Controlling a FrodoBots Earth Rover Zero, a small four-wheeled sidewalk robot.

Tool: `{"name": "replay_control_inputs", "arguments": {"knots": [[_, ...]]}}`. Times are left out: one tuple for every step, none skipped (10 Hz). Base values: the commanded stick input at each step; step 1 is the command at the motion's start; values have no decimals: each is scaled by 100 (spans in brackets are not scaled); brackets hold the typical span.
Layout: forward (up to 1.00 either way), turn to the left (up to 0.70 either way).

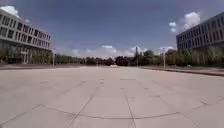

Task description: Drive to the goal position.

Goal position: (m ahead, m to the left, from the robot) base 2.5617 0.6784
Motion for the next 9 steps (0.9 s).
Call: {"name": "replay_control_inputs", "arguments": {"knots": [[50,1],[50,1],[50,1],[50,1],[50,1],[50,1],[50,1],[50,1],[50,1]]}}
